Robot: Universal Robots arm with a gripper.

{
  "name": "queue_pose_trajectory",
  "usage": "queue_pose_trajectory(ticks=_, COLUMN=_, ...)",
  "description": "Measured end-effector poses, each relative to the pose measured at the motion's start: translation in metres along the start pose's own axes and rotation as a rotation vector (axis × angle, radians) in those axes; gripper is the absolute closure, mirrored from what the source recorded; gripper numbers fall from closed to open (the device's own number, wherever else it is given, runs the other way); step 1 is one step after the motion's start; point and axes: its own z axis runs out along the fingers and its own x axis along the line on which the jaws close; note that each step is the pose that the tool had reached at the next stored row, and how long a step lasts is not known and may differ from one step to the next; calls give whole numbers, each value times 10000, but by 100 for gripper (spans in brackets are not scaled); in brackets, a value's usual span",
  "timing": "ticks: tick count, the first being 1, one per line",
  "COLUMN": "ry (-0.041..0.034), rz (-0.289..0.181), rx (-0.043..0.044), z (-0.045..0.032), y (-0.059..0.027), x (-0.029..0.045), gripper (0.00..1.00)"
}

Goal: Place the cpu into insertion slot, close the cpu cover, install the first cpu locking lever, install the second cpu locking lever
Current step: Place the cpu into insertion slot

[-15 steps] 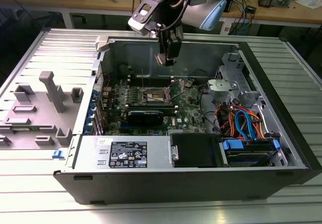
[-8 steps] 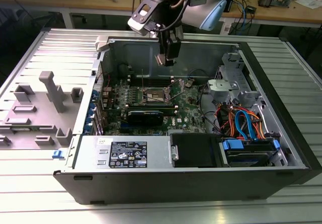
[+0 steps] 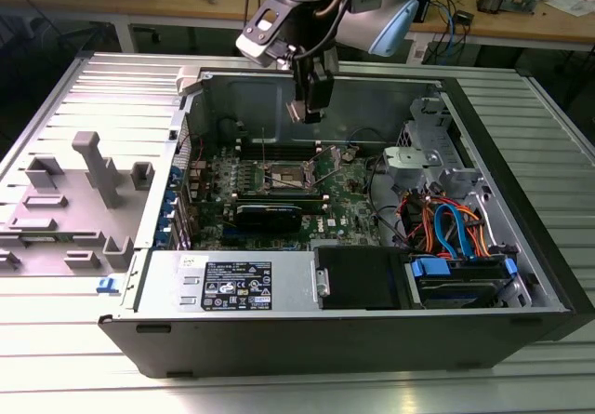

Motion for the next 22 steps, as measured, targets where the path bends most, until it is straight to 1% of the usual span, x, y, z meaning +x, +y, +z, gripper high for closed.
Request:
queue_pose_trajectory(ticks=19, ry=-9, rz=108, rx=-2, z=43, y=-18, x=-3, gripper=45)
queue_pose_trajectory(ticks=21, ry=-9, rz=110, rx=-2, z=40, y=-57, x=6, gripper=45)
queue_pose_trajectory(ticks=22, ry=-9, rz=110, rx=-2, z=40, y=-57, x=7, gripper=45)
